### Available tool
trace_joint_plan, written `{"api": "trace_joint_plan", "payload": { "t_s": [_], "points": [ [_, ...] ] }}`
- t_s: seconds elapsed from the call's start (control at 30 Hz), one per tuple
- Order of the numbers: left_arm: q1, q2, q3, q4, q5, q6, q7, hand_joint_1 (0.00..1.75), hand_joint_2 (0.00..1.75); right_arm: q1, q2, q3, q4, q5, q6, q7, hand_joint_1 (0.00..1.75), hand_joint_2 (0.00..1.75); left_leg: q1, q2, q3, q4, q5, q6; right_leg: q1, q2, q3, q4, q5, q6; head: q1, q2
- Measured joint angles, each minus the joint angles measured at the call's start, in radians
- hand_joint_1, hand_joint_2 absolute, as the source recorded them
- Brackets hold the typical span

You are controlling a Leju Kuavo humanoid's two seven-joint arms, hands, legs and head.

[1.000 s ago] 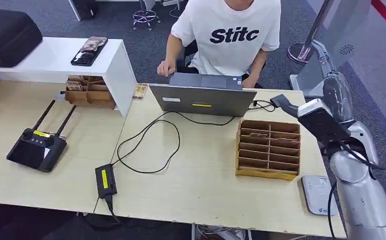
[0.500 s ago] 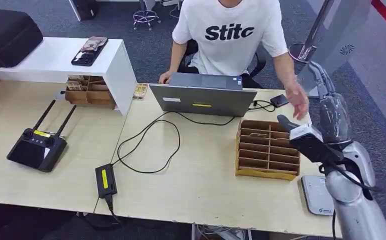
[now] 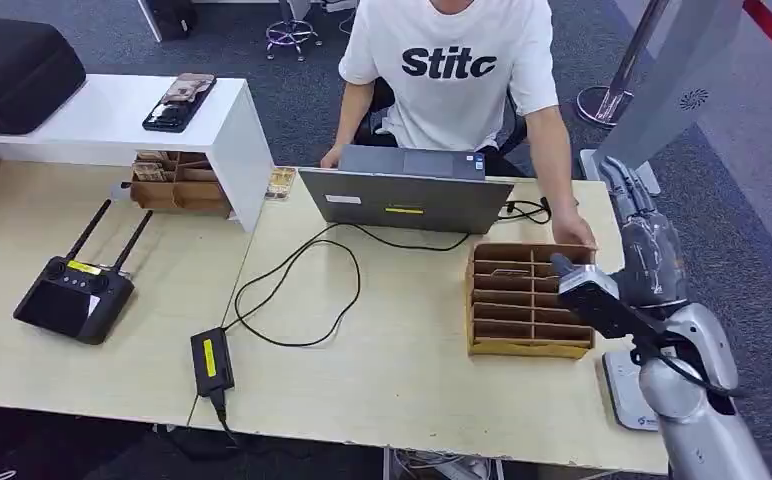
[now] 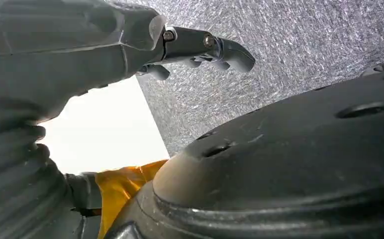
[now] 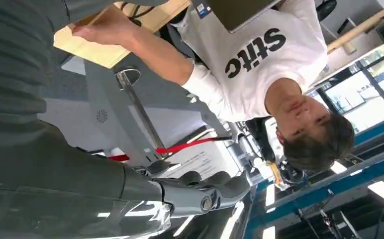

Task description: Pass the card to the sensor for recognition and then transmit it.

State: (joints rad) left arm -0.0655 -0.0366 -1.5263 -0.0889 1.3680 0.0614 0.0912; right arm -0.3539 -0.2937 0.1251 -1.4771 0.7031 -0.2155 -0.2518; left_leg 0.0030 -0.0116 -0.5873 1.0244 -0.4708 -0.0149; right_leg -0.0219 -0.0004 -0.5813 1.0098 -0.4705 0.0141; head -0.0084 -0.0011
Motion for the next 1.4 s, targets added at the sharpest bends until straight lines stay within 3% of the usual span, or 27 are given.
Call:
{"api": "trace_joint_plan", "payload": {
  "t_s": [0.63,1.3,1.33,1.37,1.4],
  "points": [
    [0.000,0.000,0.000,0.000,0.006,0.000,0.001,0.00,1.75,0.044,0.002,0.011,0.176,0.085,0.000,0.016,0.00,1.75,0.000,0.000,0.000,0.000,0.000,0.000,0.000,0.000,0.000,0.000,0.000,0.000,0.000,0.000],
    [0.001,0.001,0.000,0.000,0.009,0.000,0.002,0.00,1.75,0.053,0.002,0.017,0.375,0.183,-0.054,0.040,0.00,1.75,0.000,0.000,0.000,0.000,0.000,0.000,0.000,0.000,0.000,0.000,0.000,0.000,0.000,0.000],
    [0.001,0.001,0.000,0.000,0.009,0.000,0.001,0.00,1.75,0.053,0.002,0.017,0.378,0.183,-0.054,0.040,0.03,1.75,0.000,0.000,0.000,0.000,0.000,0.000,0.000,0.000,0.000,0.000,0.000,0.000,0.000,0.000],
    [0.001,0.001,0.000,0.000,0.009,0.000,0.001,0.00,1.75,0.054,0.002,0.017,0.381,0.184,-0.054,0.040,0.38,1.75,0.000,0.000,0.000,0.000,0.000,0.000,0.000,0.000,0.000,0.000,0.000,0.000,0.000,0.000],
    [0.001,0.001,0.000,0.000,0.009,0.000,0.001,0.00,1.75,0.053,0.002,0.016,0.385,0.185,-0.054,0.040,0.99,1.75,0.000,0.000,0.000,0.000,0.000,0.000,0.000,0.000,0.000,0.000,0.000,0.000,0.000,0.000]
  ]
}}
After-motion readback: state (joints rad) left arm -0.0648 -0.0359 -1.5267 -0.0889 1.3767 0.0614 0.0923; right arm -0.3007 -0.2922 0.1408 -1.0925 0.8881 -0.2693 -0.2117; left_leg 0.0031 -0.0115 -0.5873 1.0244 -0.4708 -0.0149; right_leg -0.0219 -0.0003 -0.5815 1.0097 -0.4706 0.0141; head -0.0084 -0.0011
